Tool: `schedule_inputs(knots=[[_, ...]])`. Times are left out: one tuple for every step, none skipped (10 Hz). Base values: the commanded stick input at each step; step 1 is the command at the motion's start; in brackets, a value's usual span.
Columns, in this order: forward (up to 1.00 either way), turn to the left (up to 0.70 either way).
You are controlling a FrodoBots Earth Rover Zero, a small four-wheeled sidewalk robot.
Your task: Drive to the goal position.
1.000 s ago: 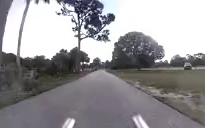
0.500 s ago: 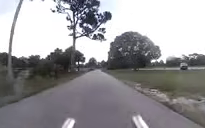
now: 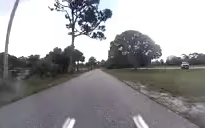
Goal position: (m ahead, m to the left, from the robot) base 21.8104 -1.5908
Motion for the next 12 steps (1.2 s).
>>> schedule_inputs(knots=[[0.85, 0.00], [0.85, 0.00], [0.85, 0.00], [0.85, 0.00], [0.85, 0.00], [0.85, 0.00], [0.85, 0.00], [0.85, 0.00], [0.85, 0.00], [0.85, 0.00], [0.85, 0.00], [0.85, 0.00]])
